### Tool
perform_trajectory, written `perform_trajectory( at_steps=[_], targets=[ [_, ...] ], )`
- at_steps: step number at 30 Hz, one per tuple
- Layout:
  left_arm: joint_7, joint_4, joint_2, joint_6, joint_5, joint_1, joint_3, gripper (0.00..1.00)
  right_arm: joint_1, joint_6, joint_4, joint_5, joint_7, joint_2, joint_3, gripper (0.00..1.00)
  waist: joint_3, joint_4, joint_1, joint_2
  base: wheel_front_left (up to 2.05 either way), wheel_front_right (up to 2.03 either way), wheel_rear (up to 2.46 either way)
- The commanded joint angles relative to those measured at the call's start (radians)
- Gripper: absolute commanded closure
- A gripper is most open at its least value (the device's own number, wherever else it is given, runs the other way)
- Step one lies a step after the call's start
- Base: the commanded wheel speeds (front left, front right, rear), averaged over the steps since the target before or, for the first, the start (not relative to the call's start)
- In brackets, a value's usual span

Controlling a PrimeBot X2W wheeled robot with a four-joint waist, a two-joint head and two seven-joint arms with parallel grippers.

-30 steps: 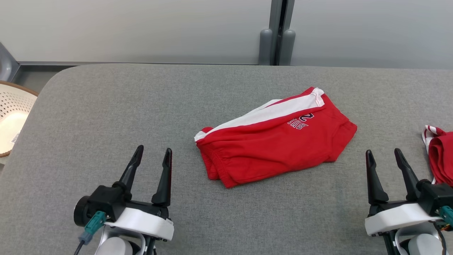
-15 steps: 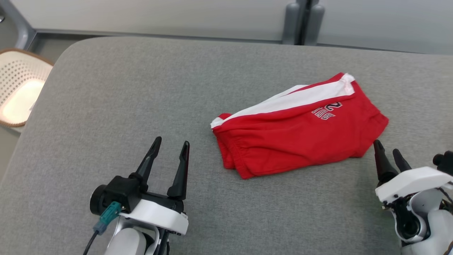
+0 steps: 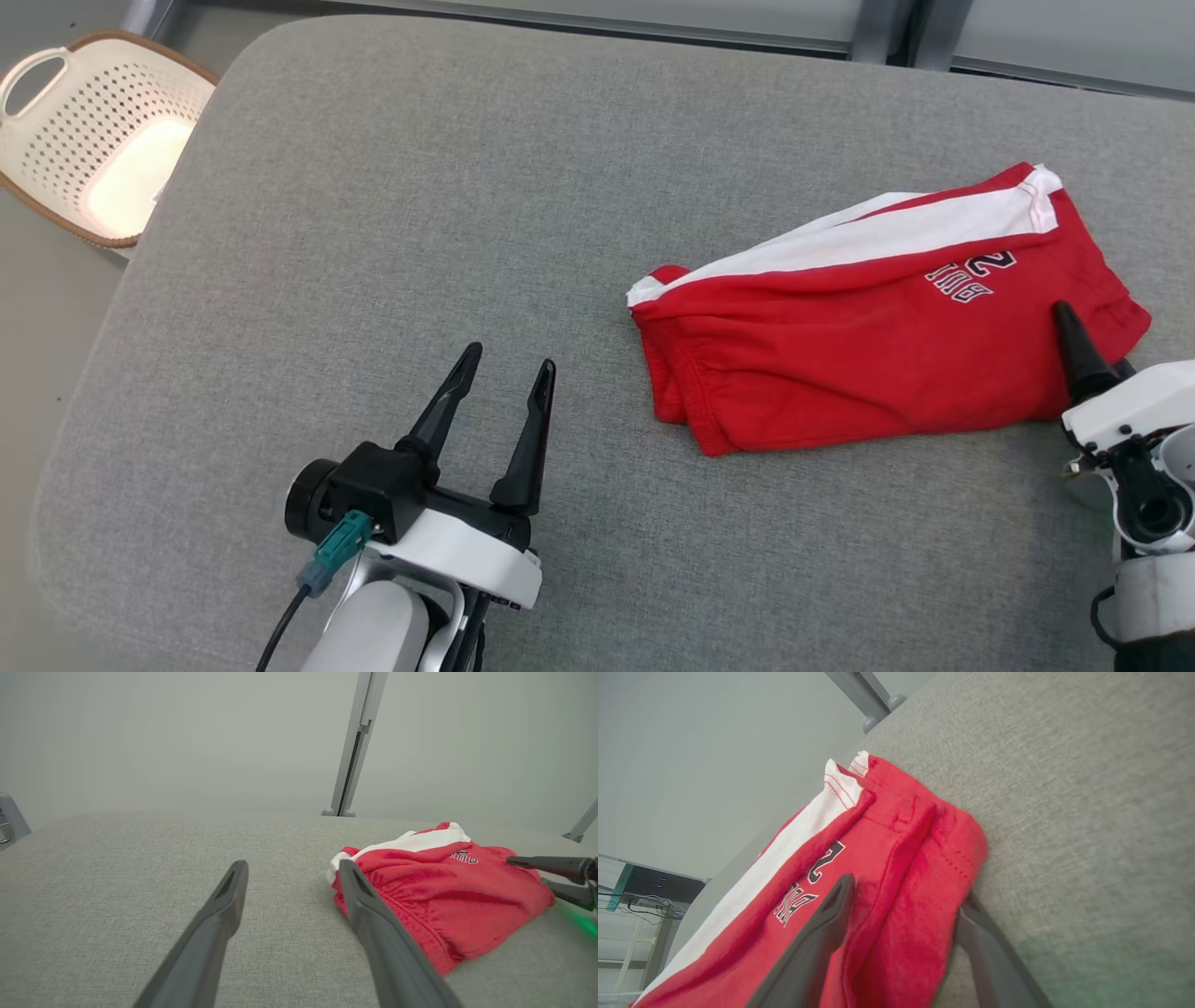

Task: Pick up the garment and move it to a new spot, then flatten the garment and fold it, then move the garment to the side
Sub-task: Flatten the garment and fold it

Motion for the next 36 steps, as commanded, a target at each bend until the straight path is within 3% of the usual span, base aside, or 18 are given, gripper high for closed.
perform_trajectory(
  at_steps=[1,16,17,18,27,36],
  targets=[
    [-0.004,0.006,0.003,0.008,0.004,-0.018,-0.005,0.0,0.004,0.0,0.046,0.007,0.03,0.028,0.002,0.0,0.011,0.009,0.0,-0.0001,0.0,0.0,0.0],
    [-0.004,-0.005,0.003,0.014,-0.016,-0.06,-0.032,0.0,-0.137,0.0,0.165,-0.061,0.085,0.024,-0.043,0.0,0.051,0.056,0.0,-0.0001,0.0,0.0,0.0],
    [-0.004,-0.006,0.003,0.014,-0.016,-0.062,-0.034,0.0,-0.145,0.0,0.175,-0.067,0.083,0.024,-0.042,0.07,0.051,0.059,0.0,-0.0001,0.0,0.0,0.0],
    [-0.004,-0.007,0.003,0.015,-0.018,-0.063,-0.034,0.0,-0.152,0.0,0.183,-0.074,0.078,0.024,-0.042,1.0,0.051,0.06,0.0,-0.0001,0.0,0.0,0.0],
    [-0.004,0.004,0.003,0.017,-0.006,-0.039,-0.019,0.0,-0.153,-0.001,0.191,-0.043,-0.029,0.012,-0.041,1.0,0.018,0.034,0.0,-0.0001,0.0,0.0,0.0],
    [-0.004,0.021,0.003,0.006,0.011,-0.02,0.01,0.0,-0.019,-0.001,0.09,0.053,-0.125,0.008,-0.004,1.0,-0.045,-0.049,0.0,-0.0001,0.0,0.0,0.0]
  ],
)
